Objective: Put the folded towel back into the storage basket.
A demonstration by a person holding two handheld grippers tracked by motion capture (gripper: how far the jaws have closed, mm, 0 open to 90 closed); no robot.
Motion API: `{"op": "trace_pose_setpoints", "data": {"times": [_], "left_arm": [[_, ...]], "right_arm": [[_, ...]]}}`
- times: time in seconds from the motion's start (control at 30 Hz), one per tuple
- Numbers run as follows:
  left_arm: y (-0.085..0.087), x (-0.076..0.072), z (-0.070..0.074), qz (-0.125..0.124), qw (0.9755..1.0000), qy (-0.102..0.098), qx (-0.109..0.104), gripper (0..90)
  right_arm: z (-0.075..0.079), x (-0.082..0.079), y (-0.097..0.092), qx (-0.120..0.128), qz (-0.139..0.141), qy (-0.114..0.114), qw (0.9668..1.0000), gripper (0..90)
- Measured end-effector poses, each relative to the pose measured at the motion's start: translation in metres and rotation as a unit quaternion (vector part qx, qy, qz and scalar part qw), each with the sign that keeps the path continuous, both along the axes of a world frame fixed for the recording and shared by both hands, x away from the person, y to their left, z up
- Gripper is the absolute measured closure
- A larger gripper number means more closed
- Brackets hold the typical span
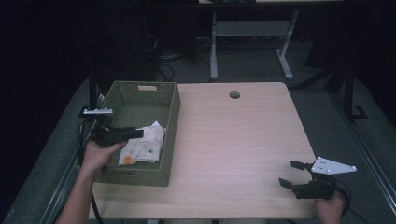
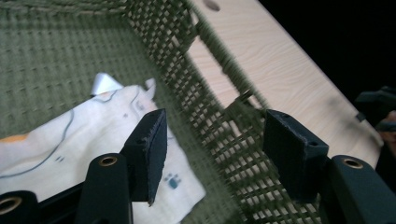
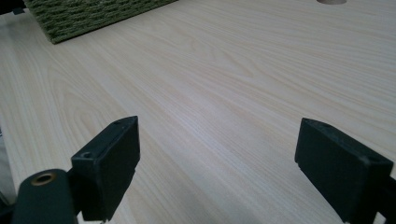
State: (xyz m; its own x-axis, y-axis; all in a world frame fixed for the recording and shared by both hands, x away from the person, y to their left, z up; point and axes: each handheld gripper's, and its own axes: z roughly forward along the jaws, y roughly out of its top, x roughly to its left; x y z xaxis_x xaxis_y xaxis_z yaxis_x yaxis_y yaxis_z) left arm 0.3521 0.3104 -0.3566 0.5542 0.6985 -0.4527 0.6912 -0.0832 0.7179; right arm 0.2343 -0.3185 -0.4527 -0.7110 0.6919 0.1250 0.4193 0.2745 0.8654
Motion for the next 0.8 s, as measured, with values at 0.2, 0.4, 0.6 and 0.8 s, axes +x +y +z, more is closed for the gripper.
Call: {"op": "trace_pose_setpoints", "data": {"times": [0.2, 0.4, 0.6, 0.8], "left_arm": [[-0.006, -0.003, 0.006, -0.004, 0.9996, -0.003, -0.029, 39.5], [-0.013, -0.006, 0.008, -0.010, 0.9991, -0.007, -0.041, 36.7], [-0.018, -0.008, 0.013, -0.025, 0.9980, -0.014, -0.057, 36.7], [-0.023, -0.010, 0.017, -0.031, 0.9975, -0.021, -0.059, 36.7]], "right_arm": [[0.000, 0.000, 0.000, -0.002, 0.003, -0.001, 1.0000, 13.5], [0.001, 0.000, 0.001, -0.002, 0.002, -0.001, 1.0000, 13.5], [0.001, 0.000, 0.001, -0.004, 0.002, -0.002, 1.0000, 13.5], [0.001, -0.001, 0.000, -0.001, 0.000, -0.004, 1.0000, 13.5]]}}
